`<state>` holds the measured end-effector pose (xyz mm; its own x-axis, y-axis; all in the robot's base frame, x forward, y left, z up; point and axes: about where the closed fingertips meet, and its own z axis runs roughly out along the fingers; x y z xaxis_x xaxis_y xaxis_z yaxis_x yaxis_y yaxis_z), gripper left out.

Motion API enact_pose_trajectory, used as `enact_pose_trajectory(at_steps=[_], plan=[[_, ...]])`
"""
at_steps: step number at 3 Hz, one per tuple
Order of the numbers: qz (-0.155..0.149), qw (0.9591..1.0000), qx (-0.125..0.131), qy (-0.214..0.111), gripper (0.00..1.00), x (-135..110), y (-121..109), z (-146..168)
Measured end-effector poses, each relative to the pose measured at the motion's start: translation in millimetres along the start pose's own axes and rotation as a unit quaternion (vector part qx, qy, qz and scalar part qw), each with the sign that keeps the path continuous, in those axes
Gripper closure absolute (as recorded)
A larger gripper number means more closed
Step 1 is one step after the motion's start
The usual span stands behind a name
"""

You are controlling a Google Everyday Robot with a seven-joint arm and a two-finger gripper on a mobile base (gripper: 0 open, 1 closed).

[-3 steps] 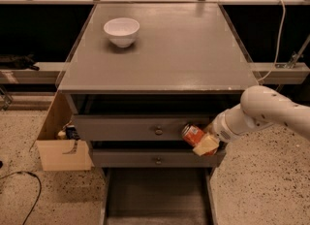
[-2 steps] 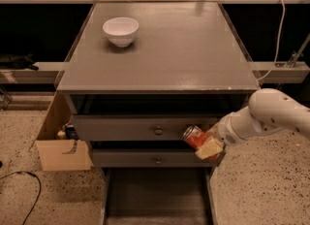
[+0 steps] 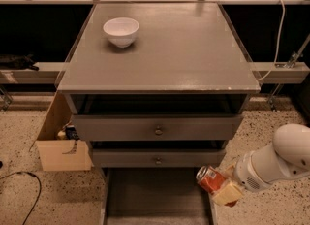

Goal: Place coke can into bottom drawer

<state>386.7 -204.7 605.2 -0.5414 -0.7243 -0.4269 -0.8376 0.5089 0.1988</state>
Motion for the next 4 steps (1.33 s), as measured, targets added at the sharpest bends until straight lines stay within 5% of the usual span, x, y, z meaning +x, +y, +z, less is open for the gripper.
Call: enact_pose_trajectory(at_steps=[1, 3, 4], plan=[[0.002, 1.0000, -0.004, 0.002, 1.00, 2.4, 1.2, 7.0], [0.019, 0.9985, -0.049, 0.014, 1.00, 31.2, 14.1, 92.0], [0.021, 0.9983, -0.050, 0.020, 1.00, 29.3, 14.6, 100.1]])
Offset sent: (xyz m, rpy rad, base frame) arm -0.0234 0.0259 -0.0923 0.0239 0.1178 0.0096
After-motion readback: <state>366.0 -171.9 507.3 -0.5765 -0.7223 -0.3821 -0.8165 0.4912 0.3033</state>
